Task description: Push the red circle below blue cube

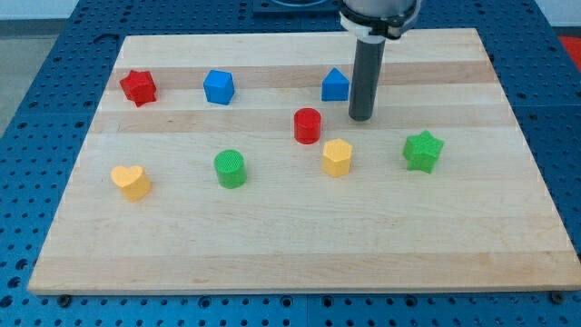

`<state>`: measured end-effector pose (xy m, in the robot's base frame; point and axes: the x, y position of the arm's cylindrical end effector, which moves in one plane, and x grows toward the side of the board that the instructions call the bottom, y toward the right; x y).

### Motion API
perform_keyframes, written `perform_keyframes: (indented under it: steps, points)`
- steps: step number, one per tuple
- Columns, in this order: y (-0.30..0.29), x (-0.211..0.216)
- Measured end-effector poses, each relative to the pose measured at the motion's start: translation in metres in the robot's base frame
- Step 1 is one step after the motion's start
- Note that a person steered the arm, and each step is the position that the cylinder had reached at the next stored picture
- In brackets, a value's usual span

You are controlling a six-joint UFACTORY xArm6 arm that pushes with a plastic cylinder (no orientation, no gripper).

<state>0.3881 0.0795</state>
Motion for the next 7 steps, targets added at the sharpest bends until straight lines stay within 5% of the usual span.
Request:
perform_keyframes:
  steps: [4, 7]
  points:
    - [-0.226, 0.024]
    - [-0.124, 0.007]
